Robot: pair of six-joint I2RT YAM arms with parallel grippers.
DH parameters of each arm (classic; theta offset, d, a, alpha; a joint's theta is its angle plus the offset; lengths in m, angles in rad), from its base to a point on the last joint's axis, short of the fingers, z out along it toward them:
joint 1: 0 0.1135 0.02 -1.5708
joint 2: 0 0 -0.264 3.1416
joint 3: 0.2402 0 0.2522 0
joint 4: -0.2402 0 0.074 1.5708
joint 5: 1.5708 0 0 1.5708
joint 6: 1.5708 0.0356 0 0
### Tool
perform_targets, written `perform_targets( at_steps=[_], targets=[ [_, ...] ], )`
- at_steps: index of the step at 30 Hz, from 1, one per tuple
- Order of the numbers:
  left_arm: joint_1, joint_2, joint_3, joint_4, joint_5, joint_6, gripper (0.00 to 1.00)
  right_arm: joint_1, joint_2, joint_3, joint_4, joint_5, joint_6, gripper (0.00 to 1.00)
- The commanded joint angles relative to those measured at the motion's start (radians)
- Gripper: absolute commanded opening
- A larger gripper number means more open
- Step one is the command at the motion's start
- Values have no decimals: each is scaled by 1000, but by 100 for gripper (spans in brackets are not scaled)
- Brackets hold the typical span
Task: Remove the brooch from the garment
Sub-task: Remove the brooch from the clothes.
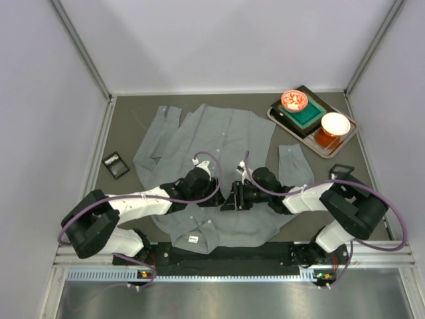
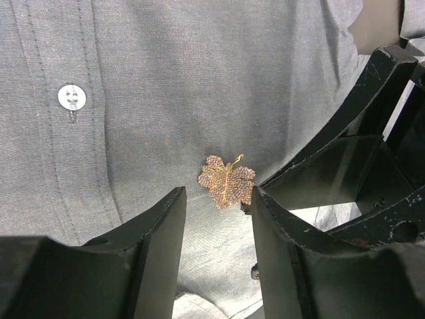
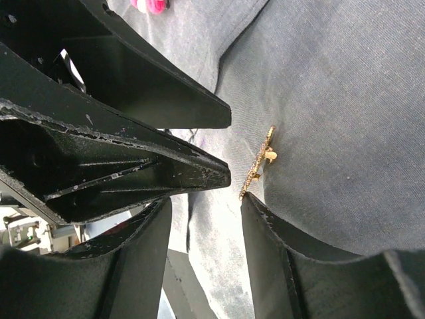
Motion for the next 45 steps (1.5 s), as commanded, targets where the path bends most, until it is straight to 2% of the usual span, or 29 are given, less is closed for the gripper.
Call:
perform_targets(
  at_steps=[1,10,18,21,26,27,28,31,32,34,38,45],
  targets=[
    [-54,29,29,52,83,4,50,3,7,43,119,41,1,47],
    [-62,46,44,48,83,-7,50,9,19,55,151,29,-5,48],
    [-65,-10,26,61,66,-8,64,24,14,67,139,38,-34,50],
    [-68,12,29,74,76,-11,66,26,11,80,117,59,-61,50],
    [-68,55,46,79,78,-19,53,26,-38,103,9,168,-116,50],
    [-68,55,50,70,72,-21,50,26,-56,113,-119,200,-134,51],
    [-69,52,53,67,69,-21,48,26,-102,123,-178,263,-148,50],
    [-69,41,57,68,67,-19,41,24,-188,107,-312,352,-157,51],
    [-71,43,57,71,72,-19,39,21,-240,88,-329,366,-157,48],
    [-71,58,61,76,78,-19,32,-8,-269,64,-328,357,-150,45],
    [-72,84,67,108,80,-27,23,-63,-234,35,-253,259,-128,31],
    [-72,107,75,64,32,-21,17,-70,-154,70,-210,213,-134,30]
  ],
)
